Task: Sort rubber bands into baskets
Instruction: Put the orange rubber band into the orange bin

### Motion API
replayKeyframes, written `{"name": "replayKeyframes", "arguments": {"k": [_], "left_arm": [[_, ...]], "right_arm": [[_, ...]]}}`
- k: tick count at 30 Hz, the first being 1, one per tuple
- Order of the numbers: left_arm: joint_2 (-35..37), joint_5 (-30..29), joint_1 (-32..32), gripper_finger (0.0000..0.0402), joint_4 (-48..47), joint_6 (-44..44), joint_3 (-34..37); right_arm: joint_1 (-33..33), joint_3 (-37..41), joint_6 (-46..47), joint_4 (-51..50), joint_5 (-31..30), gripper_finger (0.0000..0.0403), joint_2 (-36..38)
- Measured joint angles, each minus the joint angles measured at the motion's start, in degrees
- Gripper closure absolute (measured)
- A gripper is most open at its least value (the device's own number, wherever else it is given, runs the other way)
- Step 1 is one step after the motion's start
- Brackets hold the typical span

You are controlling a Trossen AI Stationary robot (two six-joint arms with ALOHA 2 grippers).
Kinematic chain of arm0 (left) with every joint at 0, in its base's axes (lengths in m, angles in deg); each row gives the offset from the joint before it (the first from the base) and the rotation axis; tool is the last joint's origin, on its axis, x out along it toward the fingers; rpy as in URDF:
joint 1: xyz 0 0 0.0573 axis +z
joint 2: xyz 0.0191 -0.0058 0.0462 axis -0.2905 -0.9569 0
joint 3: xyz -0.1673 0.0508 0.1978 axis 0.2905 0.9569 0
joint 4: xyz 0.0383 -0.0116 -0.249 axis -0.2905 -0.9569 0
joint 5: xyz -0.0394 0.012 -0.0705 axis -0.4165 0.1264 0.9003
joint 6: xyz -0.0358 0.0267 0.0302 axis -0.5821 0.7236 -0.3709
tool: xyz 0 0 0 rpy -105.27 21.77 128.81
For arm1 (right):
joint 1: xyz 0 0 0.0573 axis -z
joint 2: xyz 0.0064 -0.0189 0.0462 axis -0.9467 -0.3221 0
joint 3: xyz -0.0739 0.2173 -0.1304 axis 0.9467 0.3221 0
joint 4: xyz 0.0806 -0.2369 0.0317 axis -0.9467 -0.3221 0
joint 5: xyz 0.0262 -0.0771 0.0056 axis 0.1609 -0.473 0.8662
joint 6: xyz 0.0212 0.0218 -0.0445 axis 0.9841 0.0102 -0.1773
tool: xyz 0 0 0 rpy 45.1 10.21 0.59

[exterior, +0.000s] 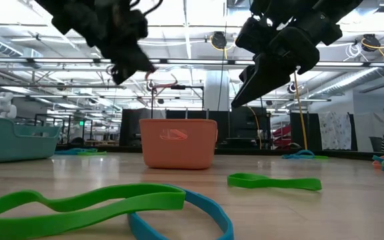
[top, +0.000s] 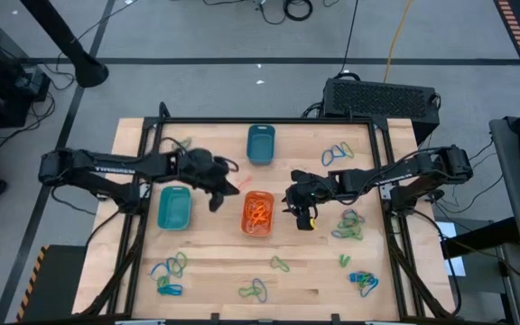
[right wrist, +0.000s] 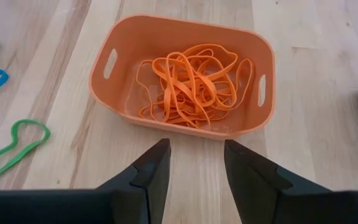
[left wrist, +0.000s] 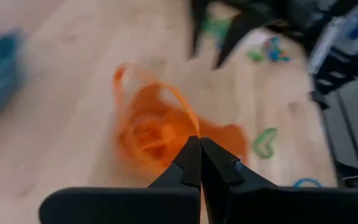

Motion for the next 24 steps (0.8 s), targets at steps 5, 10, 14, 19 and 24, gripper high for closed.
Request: {"name": "replayKeyframes", "arguments": {"k": [5,10,14,19,24], "left_arm": [[-6.90,-0.50,-5.81,0.0401,9.82,-0.26,-0.02],[-15.33,-0.80,-7.60,0.0401,17.96,-0.37,0.00],[-20.28,-0.80,-7.85,0.0402,23.05,-0.33,-0.02],[-22.68,-1.20,-6.77,0.0401,23.44,1.37,0.00],[-22.81,-3.93,-5.83,0.0402,23.92,4.58,0.00]], "right_arm": [[0.00,0.00,0.02,0.42,0.00,0.0259,0.00],[0.00,0.00,1.07,-0.12,-0.28,0.0259,0.00],[0.00,0.00,3.80,-5.47,-0.28,0.0259,0.00],[0.19,-1.42,8.48,-23.69,-0.27,0.0259,0.00],[0.17,-2.43,15.00,-37.83,-0.33,0.0259,0.07]]}}
